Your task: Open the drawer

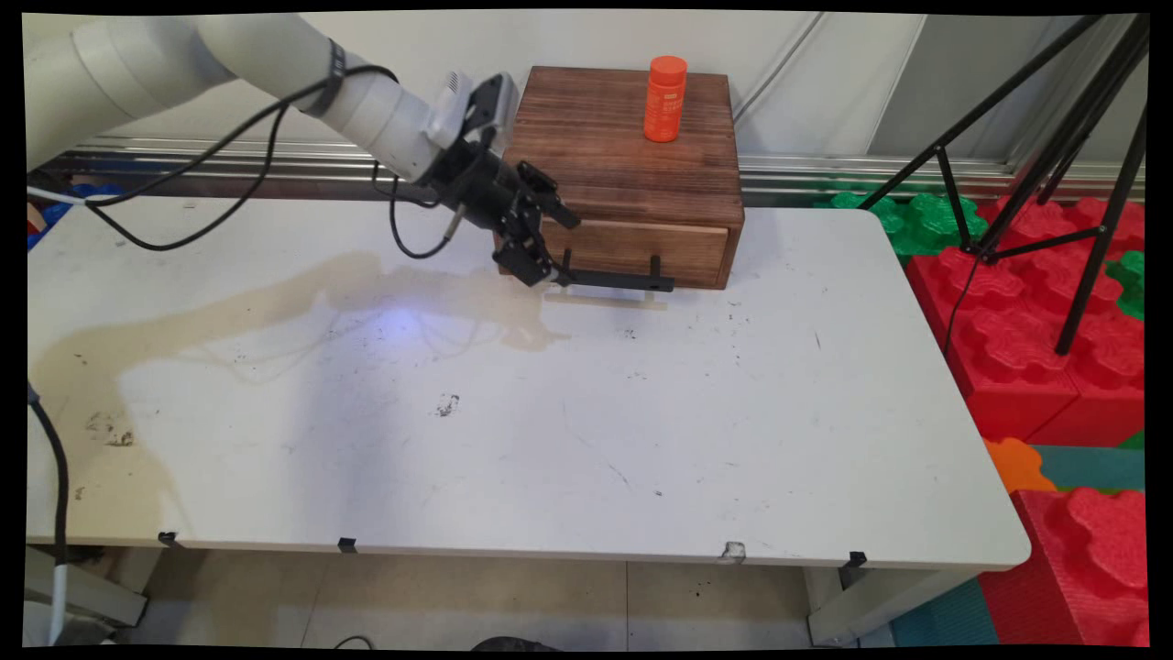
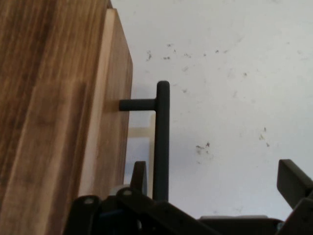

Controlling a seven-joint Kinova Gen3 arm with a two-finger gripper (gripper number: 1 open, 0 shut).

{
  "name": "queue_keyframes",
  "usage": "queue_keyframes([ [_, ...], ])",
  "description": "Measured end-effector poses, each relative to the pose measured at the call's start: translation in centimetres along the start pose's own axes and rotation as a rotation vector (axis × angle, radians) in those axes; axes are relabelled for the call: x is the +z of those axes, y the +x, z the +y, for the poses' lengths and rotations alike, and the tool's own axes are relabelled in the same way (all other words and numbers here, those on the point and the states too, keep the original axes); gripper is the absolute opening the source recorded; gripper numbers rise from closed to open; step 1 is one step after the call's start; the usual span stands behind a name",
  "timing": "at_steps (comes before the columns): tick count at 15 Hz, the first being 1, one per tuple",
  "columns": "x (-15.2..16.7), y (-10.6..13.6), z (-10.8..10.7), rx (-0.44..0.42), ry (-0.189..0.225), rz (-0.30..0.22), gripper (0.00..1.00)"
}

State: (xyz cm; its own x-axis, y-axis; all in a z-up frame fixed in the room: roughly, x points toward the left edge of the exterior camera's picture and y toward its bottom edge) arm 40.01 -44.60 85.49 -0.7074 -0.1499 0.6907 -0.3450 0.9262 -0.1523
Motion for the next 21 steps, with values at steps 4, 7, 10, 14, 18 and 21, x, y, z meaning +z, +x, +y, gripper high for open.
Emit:
queue_keyframes([
  [4, 2.8, 0.0, 0.0, 0.04, -0.007, -0.04, 1.0],
  [7, 4.3, 0.0, -0.2, 0.067, -0.007, -0.064, 1.0],
  [10, 5.6, 0.1, -0.4, 0.09, -0.01, -0.084, 1.0],
  [14, 7.1, 0.2, -0.5, 0.121, -0.017, -0.108, 1.0],
  [18, 8.4, 0.4, -0.5, 0.135, -0.02, -0.126, 1.0],
  [21, 9.1, 0.5, -0.5, 0.139, -0.026, -0.135, 1.0],
])
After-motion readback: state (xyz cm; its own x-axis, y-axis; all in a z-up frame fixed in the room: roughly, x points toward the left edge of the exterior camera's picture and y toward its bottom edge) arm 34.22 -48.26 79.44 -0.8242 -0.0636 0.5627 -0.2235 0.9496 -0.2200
